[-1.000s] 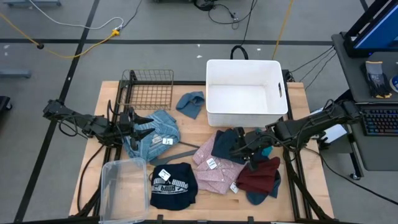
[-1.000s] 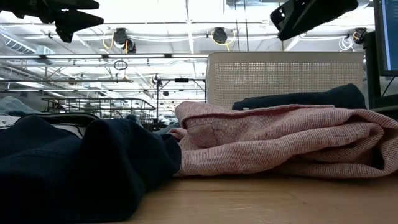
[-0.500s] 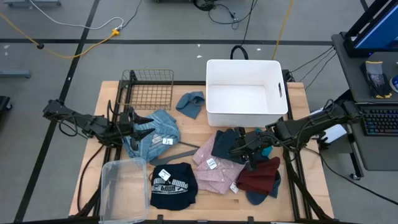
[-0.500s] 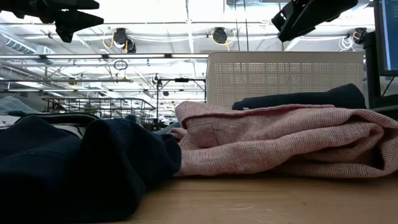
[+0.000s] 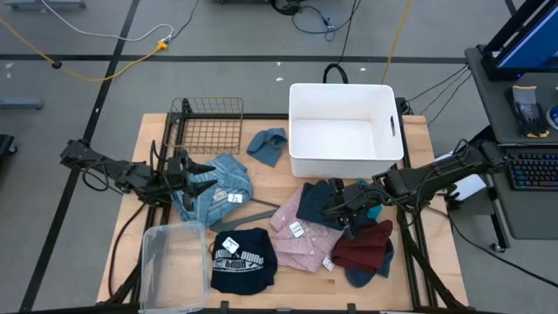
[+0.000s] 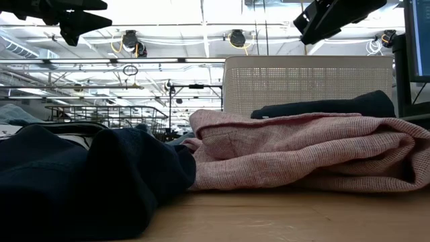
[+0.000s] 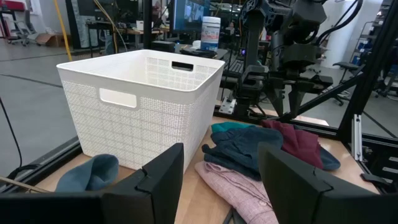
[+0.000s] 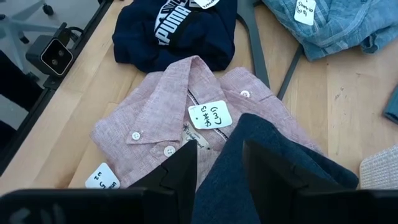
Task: Pick & Place Cloths
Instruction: Put the dark blue underwear into the black basket
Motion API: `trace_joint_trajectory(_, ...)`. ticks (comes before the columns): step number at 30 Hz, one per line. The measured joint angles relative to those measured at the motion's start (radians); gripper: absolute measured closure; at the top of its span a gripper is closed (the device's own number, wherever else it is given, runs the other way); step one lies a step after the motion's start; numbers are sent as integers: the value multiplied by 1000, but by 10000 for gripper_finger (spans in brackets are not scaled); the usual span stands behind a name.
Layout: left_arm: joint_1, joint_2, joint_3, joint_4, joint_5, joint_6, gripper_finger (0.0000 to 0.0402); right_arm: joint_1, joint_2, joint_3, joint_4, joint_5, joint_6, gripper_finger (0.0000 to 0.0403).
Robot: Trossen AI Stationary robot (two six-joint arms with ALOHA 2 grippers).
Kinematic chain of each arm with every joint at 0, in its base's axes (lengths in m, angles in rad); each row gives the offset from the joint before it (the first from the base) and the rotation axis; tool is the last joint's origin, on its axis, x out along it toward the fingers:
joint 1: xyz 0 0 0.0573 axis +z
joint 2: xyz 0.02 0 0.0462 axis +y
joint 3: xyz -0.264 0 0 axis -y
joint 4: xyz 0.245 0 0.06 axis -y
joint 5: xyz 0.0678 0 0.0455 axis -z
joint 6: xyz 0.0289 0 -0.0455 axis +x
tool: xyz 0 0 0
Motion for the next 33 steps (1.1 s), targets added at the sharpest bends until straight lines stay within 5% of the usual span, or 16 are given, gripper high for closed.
trace_joint_trajectory(20, 0, 0, 0, 0, 0, 0, 192, 2, 0, 0, 25, 23, 164, 274)
trace_joint_trajectory(33, 0, 0, 0, 0, 0, 0, 192, 65, 42, -1, -123, 136, 56, 196)
